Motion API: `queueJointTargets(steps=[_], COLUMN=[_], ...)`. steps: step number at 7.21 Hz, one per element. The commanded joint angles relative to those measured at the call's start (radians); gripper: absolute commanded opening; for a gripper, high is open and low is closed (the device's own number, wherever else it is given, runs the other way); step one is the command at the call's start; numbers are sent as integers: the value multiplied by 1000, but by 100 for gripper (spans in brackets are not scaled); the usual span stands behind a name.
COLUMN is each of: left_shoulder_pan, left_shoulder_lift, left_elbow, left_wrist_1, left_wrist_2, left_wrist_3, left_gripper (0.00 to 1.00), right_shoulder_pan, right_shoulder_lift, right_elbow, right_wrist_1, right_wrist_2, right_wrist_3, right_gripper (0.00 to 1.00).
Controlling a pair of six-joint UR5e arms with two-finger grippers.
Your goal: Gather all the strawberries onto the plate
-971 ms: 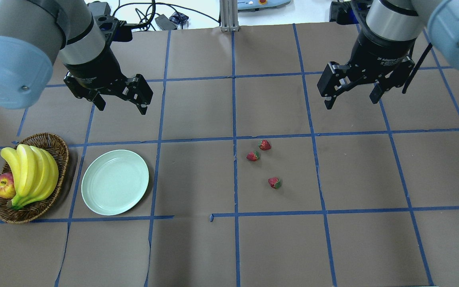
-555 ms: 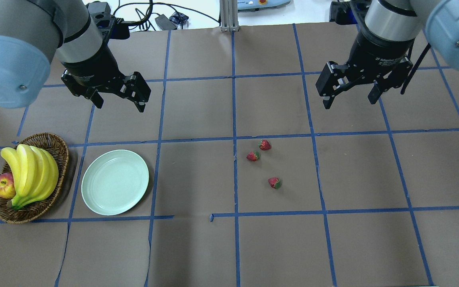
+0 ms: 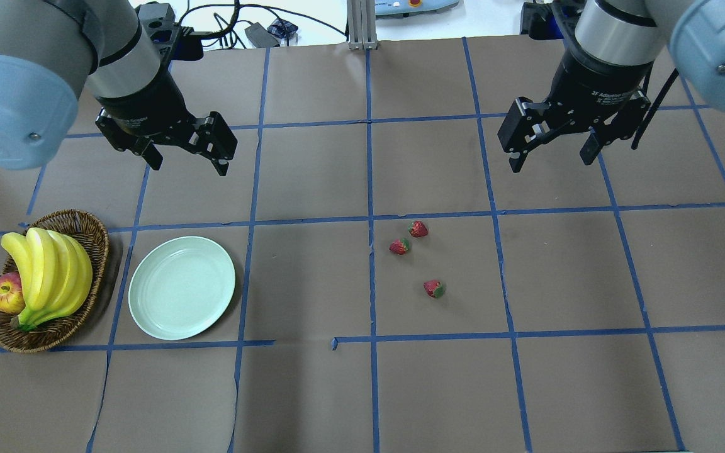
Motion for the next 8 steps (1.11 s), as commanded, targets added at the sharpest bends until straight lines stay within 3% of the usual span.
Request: queueJointTargets(steps=[1, 8], left_shoulder_pan=[0, -1], left_shoulder_lift=[-19, -20], left_elbow=[-4, -33], left_wrist_1=[23, 42], left_wrist_2=[-3, 0], left_wrist_3=[-31, -48], left_gripper=[100, 100], right_shoulder_pan=[0, 0], right_shoulder_lift=[0, 14], right_elbow=[1, 13], right_wrist_1=[1, -1], right_wrist_2=[2, 0], right_wrist_3=[0, -3], right_gripper=[100, 100])
